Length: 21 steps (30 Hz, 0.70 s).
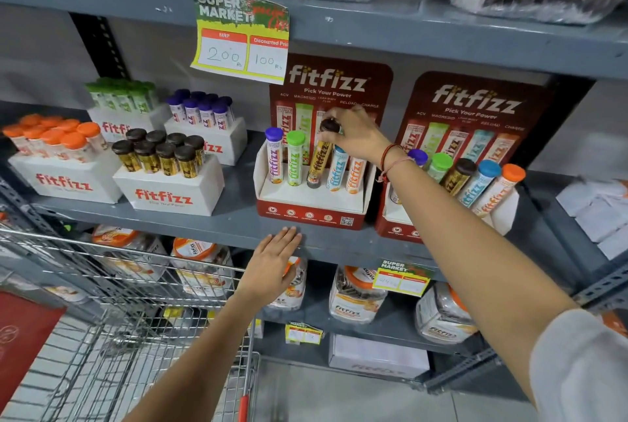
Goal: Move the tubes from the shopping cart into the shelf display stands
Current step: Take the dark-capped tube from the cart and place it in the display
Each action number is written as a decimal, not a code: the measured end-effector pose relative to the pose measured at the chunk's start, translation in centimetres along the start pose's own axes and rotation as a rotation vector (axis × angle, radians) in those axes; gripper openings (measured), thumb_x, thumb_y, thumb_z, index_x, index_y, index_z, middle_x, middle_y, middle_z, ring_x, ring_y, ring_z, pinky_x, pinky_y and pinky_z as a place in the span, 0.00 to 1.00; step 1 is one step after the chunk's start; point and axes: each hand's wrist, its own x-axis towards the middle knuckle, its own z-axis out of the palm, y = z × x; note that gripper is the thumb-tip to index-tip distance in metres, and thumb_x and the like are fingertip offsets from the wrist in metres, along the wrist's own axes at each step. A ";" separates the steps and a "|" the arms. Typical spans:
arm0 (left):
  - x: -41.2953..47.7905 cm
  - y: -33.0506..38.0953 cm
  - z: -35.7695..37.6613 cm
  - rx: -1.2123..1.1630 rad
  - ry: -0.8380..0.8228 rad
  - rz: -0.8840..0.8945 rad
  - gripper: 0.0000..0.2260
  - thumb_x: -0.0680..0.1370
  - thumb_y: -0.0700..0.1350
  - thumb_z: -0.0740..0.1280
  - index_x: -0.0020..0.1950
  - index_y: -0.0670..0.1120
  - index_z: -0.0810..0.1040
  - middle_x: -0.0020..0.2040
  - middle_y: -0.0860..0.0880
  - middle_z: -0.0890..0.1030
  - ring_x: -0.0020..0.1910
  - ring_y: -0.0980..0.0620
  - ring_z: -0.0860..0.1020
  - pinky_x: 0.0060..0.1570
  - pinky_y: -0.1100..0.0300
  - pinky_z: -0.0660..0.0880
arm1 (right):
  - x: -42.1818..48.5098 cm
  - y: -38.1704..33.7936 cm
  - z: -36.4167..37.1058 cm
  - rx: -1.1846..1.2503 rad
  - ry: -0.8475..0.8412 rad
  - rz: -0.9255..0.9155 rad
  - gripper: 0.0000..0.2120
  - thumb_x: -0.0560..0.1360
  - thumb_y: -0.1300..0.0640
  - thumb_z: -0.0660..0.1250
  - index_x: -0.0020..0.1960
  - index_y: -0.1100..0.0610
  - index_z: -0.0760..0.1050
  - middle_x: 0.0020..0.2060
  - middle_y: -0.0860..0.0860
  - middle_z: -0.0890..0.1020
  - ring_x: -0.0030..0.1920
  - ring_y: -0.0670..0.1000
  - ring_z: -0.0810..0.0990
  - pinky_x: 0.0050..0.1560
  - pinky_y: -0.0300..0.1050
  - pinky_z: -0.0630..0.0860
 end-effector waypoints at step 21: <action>0.4 0.1 -1.7 -0.160 0.012 0.002 0.23 0.77 0.46 0.63 0.71 0.42 0.66 0.71 0.43 0.68 0.70 0.44 0.64 0.67 0.48 0.59 | -1.6 -0.1 2.3 -0.062 0.052 -0.064 0.25 0.76 0.47 0.63 0.68 0.58 0.64 0.63 0.59 0.74 0.66 0.59 0.67 0.65 0.55 0.67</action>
